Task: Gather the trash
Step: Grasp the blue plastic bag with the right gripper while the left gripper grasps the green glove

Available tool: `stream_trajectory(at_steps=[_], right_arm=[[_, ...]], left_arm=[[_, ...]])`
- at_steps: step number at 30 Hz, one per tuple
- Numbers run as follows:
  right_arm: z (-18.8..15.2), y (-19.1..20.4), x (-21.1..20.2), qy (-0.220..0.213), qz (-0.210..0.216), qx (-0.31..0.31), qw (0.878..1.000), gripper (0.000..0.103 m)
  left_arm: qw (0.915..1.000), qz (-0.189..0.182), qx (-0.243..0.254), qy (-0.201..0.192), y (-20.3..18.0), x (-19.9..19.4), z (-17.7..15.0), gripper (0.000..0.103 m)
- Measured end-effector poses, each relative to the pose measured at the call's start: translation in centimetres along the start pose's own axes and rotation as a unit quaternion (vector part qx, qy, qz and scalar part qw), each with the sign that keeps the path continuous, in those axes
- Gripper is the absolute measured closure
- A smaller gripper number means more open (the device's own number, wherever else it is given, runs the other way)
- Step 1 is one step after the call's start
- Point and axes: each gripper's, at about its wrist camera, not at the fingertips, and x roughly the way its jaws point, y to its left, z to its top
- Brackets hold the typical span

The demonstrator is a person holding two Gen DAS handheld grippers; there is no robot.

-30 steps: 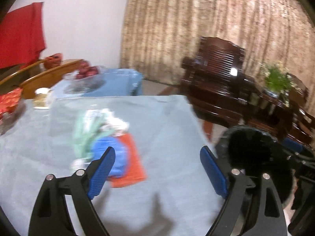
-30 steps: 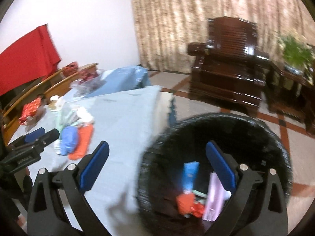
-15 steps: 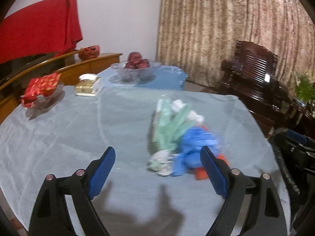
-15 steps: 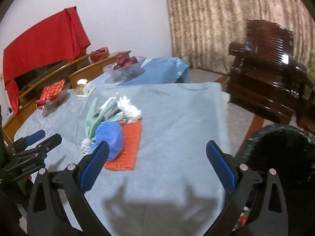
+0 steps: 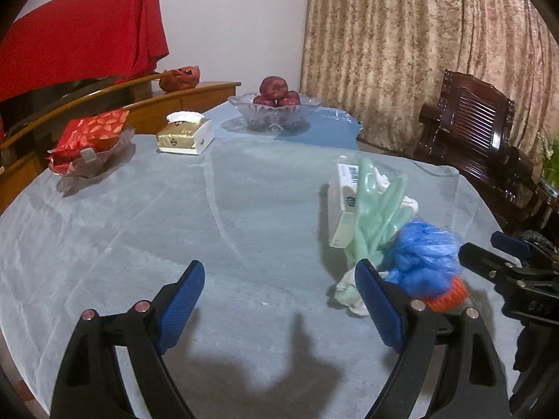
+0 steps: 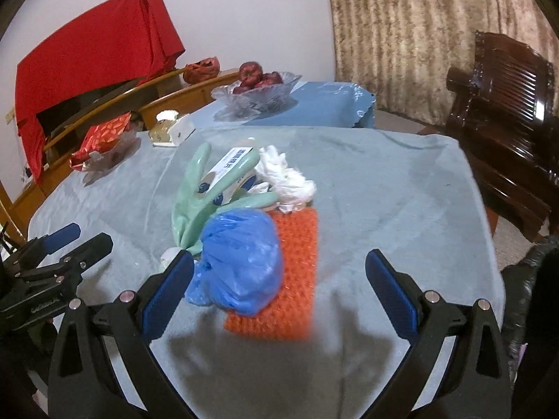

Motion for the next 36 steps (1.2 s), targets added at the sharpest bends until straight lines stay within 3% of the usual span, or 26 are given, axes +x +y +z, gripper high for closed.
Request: stream_trajectory(at_steps=[1,3,8,10,16,25,36], right_arm=[[0.0,0.2,0.5,0.003,0.003,-0.001,1.000,0.009],[0.1,0.4,1.2,0.012,0.009,-0.005,1.000,0.024],[0.1,1.1,2.8,0.030,0.023,-0.014,0.999,0.038],[0.1,1.3,3.1,0.039,0.032,-0.018,0.999,0.054],[0.3,1.9,2.8,0.041,0.060,-0.033,0.997,0.076],[1.2,0.4,-1.3,0.008,0.090,-0.012,0.996,0.083],[0.5,-3.2,-5.3,-0.007,0.063,0.007,0.998,0.083]], left_arm=[[1.0000,0.000,-0.002,0.001,0.1,0.2,0.0,0.017],[1.0000,0.000,-0.004,0.003,0.3,0.5,0.1,0.017],[0.9999,-0.002,-0.010,0.004,0.7,1.2,0.2,0.017],[0.9999,-0.003,-0.012,0.005,0.8,1.5,0.3,0.017],[0.9998,-0.009,-0.013,0.008,0.6,1.9,0.4,0.017],[0.9996,-0.026,-0.009,0.011,-1.0,2.2,0.5,0.017],[0.9969,-0.063,0.001,0.047,-4.9,4.6,-0.1,0.017]])
